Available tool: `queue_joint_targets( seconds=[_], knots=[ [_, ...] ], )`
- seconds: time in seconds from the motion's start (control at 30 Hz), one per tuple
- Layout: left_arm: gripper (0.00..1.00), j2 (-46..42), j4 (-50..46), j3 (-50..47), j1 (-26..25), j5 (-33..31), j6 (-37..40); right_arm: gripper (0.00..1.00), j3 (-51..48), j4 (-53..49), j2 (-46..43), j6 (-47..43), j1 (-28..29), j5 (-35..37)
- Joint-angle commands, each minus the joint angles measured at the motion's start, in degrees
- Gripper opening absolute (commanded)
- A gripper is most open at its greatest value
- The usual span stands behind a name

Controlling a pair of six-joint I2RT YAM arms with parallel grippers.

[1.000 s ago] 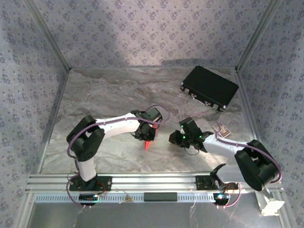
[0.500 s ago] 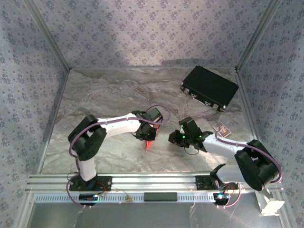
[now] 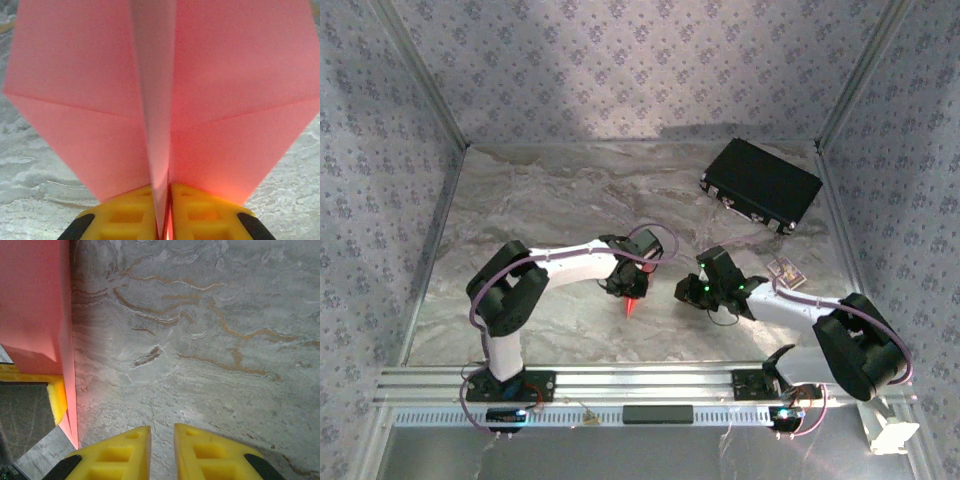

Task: Fold a paper plane with a square sheet of paper (pick it up from the middle)
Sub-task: Turn over the paper at the center of the table.

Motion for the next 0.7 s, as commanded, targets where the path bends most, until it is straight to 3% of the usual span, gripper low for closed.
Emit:
queue_joint_targets(
  seconds=[0.0, 0.67],
  knots=[
    [0.13, 0.93, -0.62, -0.96, -0.44, -0.35, -1.07, 0.2, 1.16, 0.03, 0.43, -0.59, 0.3, -0.21],
    [0.16, 4.44, -2.22, 2.43, -3.06, -4.98, -10.27, 0.22, -0.07, -2.27, -3.96, -0.68, -0.34, 1.51]
  ],
)
